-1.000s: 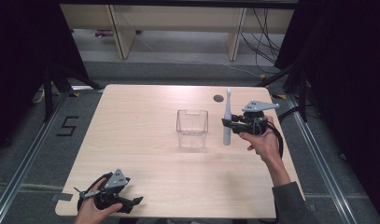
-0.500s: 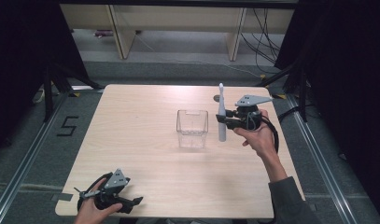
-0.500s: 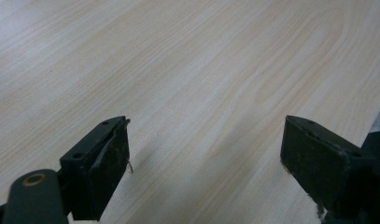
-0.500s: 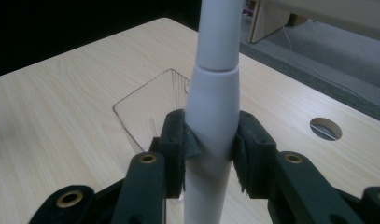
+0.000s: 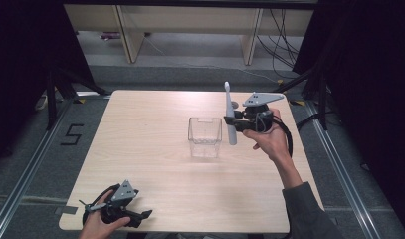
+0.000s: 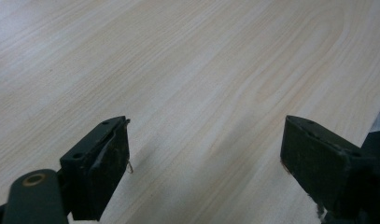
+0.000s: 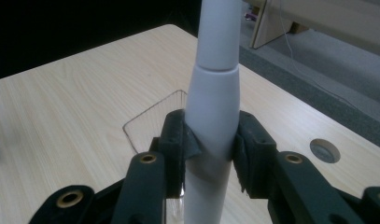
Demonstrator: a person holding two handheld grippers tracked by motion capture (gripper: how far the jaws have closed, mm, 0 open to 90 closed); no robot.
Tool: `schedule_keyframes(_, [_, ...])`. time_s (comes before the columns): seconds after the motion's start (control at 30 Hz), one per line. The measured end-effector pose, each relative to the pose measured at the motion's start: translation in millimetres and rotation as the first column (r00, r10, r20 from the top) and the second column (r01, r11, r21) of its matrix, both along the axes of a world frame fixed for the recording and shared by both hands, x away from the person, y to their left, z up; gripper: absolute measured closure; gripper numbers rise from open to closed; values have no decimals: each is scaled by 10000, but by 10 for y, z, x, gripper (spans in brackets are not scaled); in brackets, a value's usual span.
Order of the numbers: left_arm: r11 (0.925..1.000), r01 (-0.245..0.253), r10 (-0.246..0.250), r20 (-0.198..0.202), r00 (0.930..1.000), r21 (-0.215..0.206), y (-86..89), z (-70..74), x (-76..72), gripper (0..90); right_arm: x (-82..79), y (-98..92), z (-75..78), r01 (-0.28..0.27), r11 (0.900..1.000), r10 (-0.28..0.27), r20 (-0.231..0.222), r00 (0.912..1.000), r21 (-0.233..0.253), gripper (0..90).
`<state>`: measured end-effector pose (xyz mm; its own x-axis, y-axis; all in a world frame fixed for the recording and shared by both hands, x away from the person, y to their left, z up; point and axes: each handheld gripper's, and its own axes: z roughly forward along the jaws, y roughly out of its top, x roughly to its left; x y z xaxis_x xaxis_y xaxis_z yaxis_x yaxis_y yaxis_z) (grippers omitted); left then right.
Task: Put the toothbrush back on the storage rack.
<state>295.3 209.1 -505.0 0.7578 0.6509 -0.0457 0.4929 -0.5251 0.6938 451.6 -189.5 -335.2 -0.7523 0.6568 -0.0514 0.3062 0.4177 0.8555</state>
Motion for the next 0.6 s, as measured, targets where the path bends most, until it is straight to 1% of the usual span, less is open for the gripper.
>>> schedule_keyframes(0.03, [10000,16,-16,8,10000,49,4,4,0,152,0,16,14,39,10000,-39,43,10000,-12,673])
schedule_keyframes(0.07, [10000,-41,41,1,10000,-10,0,2,-3,152,-2,47,33,51,10000,-51,31,10000,72,673])
schedule_keyframes(0.1, [10000,-16,16,0,10000,13,4,4,-2,152,7,49,55,-42,10000,43,105,9999,-61,673])
schedule_keyframes(0.13, [10000,-39,39,-15,10000,-22,4,2,-2,152,5,71,78,-80,9999,81,76,9999,-68,673])
schedule_keyframes(0.17, [10000,-14,14,-9,10000,37,7,3,0,152,5,92,92,-15,10000,16,213,9998,-37,673])
schedule_keyframes(0.23, [10000,-24,24,-3,10000,0,5,4,-3,152,5,116,131,-171,9998,172,57,9998,-92,673])
schedule_keyframes(0.27, [10000,-19,19,-1,10000,5,6,6,-3,152,-1,149,144,-123,9999,123,50,9999,69,673])
schedule_keyframes(0.33, [10000,-34,34,2,10000,8,7,6,-3,152,-1,177,184,-285,9996,285,-53,9996,-15,673])
schedule_keyframes(0.37, [10000,-15,15,6,10000,29,9,7,-2,152,-5,204,197,-292,9996,292,-28,9996,-15,673])
schedule_keyframes(0.43, [10000,-9,9,-1,10000,28,7,6,-3,152,1,234,207,-381,9993,381,3,9993,-28,673])
schedule_keyframes(0.47, [10000,-13,13,2,10000,21,4,6,-4,152,13,253,209,-395,9992,396,162,9991,-65,673])
schedule_keyframes(0.5, [10000,-7,7,6,10000,21,5,7,-4,152,21,283,209,-386,9992,387,227,9990,-56,673])
schedule_keyframes(0.53, [10000,-9,9,1,10000,26,6,6,-3,152,22,294,217,-429,9990,430,78,9990,-85,673])
schedule_keyframes(0.57, [10000,-15,15,2,10000,33,7,6,-2,152,34,323,216,-504,9987,504,29,9987,-12,673])
schedule_keyframes(0.6, [10000,-20,20,2,10000,41,8,4,-2,152,49,333,219,-504,9987,505,161,9986,-80,673])
